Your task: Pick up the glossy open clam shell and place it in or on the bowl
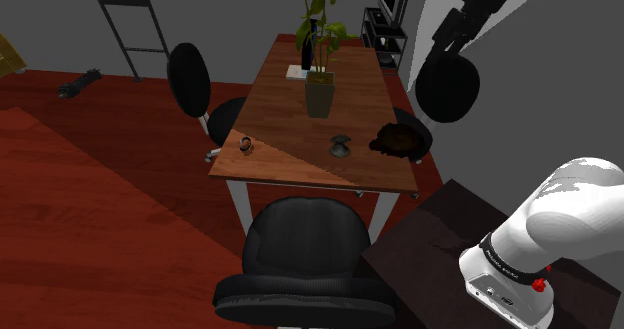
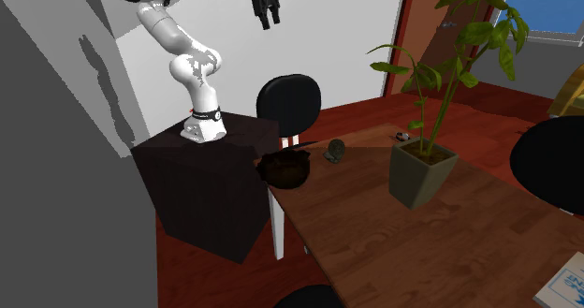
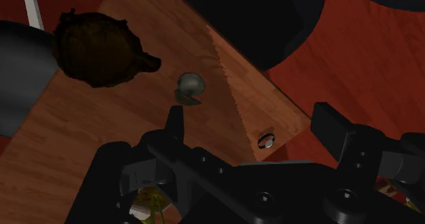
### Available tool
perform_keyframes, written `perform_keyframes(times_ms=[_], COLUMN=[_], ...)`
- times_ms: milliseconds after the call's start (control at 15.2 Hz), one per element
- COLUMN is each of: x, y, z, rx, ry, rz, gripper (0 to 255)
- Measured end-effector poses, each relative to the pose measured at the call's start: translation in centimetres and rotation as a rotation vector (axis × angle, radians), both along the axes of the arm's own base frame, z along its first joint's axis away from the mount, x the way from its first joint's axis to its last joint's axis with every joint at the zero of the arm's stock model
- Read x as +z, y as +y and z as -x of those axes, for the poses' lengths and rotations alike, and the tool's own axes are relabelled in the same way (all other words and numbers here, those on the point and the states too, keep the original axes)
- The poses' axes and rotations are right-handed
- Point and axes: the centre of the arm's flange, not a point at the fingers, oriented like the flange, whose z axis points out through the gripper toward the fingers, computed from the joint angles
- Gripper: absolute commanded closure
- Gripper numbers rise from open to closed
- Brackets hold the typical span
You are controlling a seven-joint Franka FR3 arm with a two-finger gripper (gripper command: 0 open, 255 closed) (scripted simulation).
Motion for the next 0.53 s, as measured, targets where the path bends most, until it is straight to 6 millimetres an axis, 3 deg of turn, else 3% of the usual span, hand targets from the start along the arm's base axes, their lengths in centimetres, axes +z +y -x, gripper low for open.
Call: perform_keyframes(times_ms=[198, 528], x=[-1.1, -5.8], y=[-0.1, -1.9], z=[-0.9, -5.3], rx=[0.039, 0.194], ry=[0.005, 0.022], rz=[0.007, 0.037], gripper=[0, 0])
